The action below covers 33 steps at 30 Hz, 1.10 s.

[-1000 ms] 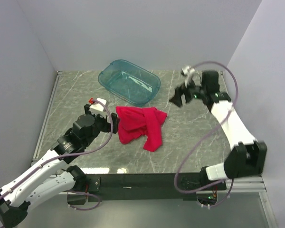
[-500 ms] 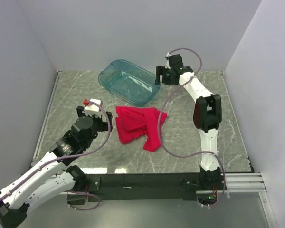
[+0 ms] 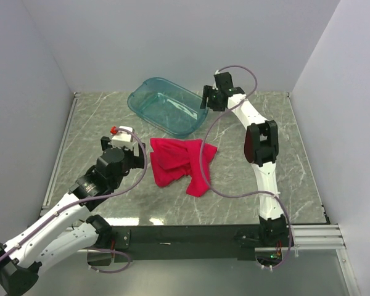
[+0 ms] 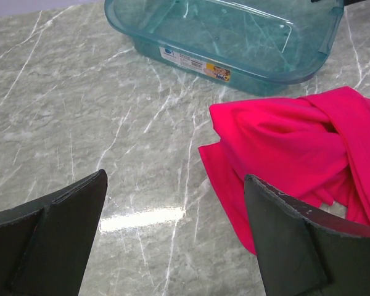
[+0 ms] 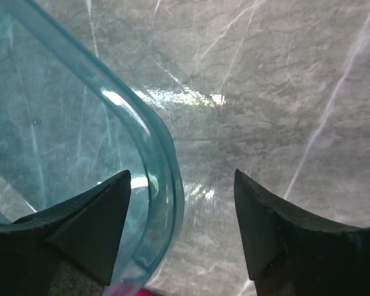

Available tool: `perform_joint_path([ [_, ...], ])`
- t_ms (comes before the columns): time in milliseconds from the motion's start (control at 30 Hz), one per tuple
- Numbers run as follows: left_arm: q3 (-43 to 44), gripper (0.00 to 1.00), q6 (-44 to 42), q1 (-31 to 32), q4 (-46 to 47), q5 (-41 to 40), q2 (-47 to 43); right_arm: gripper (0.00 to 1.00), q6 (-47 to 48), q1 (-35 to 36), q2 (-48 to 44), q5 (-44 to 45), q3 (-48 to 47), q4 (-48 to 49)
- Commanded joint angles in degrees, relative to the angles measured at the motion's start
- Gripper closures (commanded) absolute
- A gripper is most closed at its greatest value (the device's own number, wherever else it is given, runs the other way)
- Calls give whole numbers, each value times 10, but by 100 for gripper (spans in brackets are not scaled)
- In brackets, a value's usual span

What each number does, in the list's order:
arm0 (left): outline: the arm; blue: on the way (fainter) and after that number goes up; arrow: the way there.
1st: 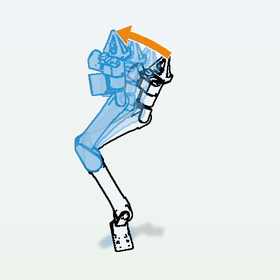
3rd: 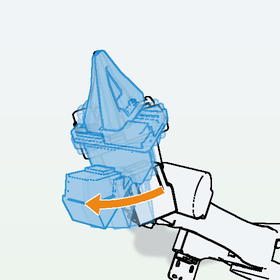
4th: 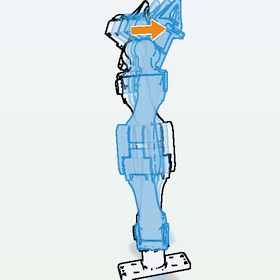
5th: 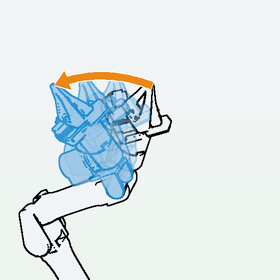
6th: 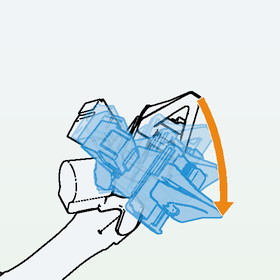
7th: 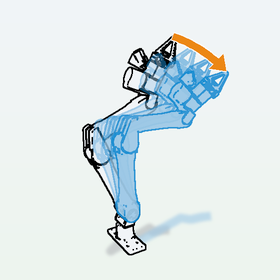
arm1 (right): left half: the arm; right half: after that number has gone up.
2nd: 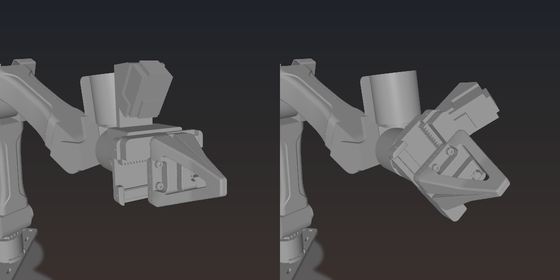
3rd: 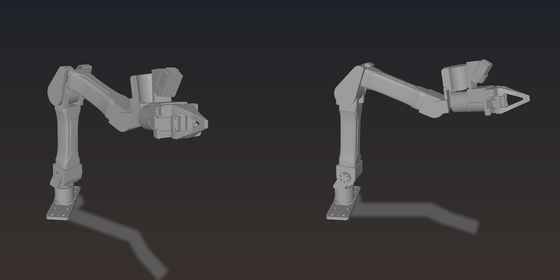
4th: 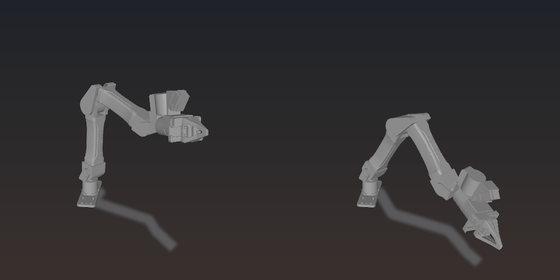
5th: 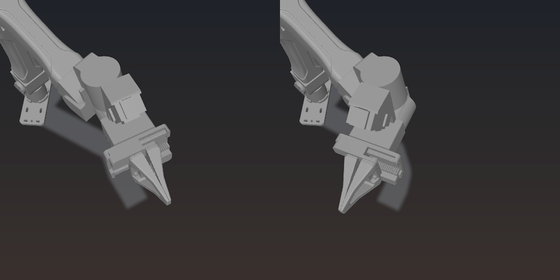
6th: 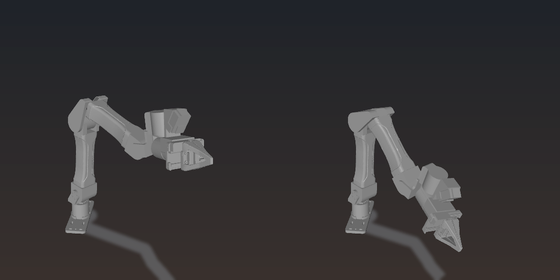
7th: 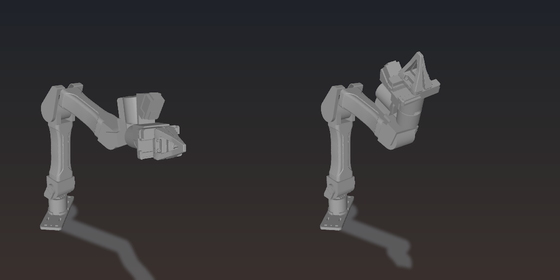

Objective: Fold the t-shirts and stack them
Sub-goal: Flatten the tshirt out

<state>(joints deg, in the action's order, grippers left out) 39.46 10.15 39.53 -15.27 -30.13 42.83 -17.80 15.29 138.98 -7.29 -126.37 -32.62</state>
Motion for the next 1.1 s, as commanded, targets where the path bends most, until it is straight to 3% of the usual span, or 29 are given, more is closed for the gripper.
perform_joint_path([
  [0,2,3,-5,-8,24,12,3,30,-15,2,12,-8,-31,11],
  [367,2,3,-1,-14,23,17,4,63,-27,0,-16,-19,24,26],
  [767,4,3,3,-15,18,35,-5,67,-106,-62,-250,18,384,178],
  [1000,4,3,5,-16,19,45,-19,69,-130,-150,-383,29,549,223],
  [1067,3,3,6,-16,18,48,-20,69,-134,-210,-402,25,570,225],
])
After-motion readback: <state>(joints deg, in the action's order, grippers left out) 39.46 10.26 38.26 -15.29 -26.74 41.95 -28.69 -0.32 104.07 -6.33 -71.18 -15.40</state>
